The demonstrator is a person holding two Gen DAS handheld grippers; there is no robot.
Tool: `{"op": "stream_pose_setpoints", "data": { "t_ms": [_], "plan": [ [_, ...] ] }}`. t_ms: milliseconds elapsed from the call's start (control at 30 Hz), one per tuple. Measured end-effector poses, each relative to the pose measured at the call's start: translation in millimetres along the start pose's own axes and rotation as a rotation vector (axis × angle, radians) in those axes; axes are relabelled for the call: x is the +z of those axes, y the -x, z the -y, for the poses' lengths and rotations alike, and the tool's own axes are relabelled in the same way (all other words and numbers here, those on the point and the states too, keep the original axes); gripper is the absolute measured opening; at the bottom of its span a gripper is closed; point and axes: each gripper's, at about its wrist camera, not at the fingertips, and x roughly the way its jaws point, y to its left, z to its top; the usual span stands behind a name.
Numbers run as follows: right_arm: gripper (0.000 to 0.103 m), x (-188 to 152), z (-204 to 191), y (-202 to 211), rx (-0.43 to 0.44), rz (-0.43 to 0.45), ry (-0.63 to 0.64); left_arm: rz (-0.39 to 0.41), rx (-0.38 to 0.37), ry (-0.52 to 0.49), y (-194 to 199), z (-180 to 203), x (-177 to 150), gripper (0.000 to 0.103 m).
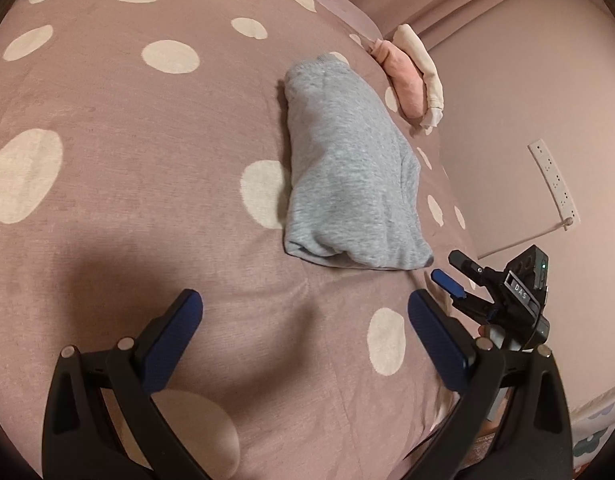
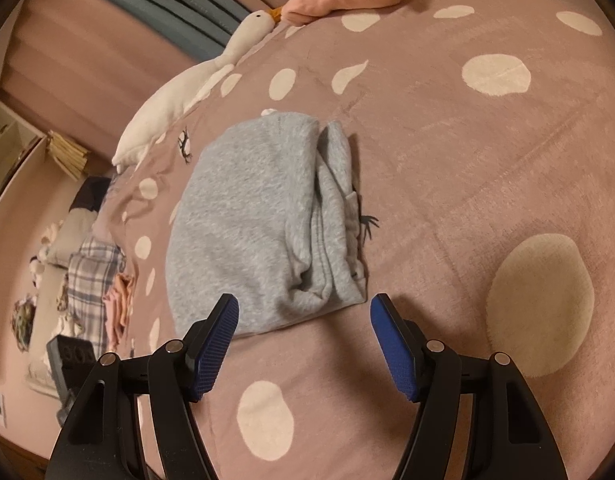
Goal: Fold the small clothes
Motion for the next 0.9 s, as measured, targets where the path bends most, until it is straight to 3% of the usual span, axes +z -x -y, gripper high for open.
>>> {"op": "stream_pose_setpoints", "data": {
  "t_ms": [333,900],
  "plan": [
    [0.069,1,2,1,-0.005,-0.005,0.010,-0.023,-0.008,0.060,-9,-10,-2,0.103],
    [0.069,6,9,-3,-0.012,-0.017,-0.004,-0.041,-0.008,0.064,-18,-12,3,0.103]
  ]
}}
